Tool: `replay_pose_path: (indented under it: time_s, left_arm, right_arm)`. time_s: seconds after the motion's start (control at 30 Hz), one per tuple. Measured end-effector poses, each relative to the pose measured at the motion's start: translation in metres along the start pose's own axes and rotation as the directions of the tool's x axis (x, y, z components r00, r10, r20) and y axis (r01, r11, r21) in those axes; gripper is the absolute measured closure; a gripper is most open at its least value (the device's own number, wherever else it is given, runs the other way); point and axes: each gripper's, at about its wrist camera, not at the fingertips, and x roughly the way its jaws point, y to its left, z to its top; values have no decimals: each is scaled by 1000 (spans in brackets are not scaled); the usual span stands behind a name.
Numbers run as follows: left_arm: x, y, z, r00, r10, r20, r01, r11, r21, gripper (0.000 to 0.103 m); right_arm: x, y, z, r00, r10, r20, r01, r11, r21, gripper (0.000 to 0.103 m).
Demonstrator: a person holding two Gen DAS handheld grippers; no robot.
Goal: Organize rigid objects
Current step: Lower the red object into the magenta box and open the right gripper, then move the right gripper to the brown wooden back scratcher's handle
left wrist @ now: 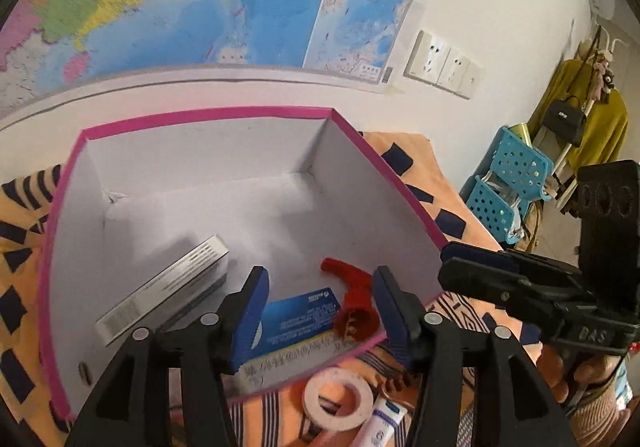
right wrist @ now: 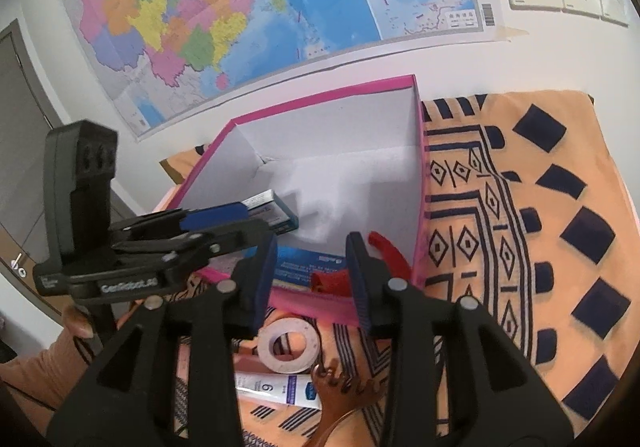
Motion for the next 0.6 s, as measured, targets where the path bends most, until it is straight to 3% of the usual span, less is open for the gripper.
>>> replay_pose_path:
  time_s: [0.33, 0.57, 0.6]
  left_arm:
    - [-45, -13, -39, 998, -11, 61, 8, 998, 57, 45]
    - [-44, -36, -76, 1000, 11, 21, -14, 992, 122, 44]
    - [-42, -38, -81, 1000, 11, 9, -12, 993, 115, 39]
  right_arm:
    - [-29, 5, -33, 999, 34, 42, -34, 999, 2, 64]
    - [-26, 11, -72, 1000, 10, -27, -10, 1000, -9, 60]
    - [-24, 10, -77, 999, 8, -40, -8, 1000, -4, 59]
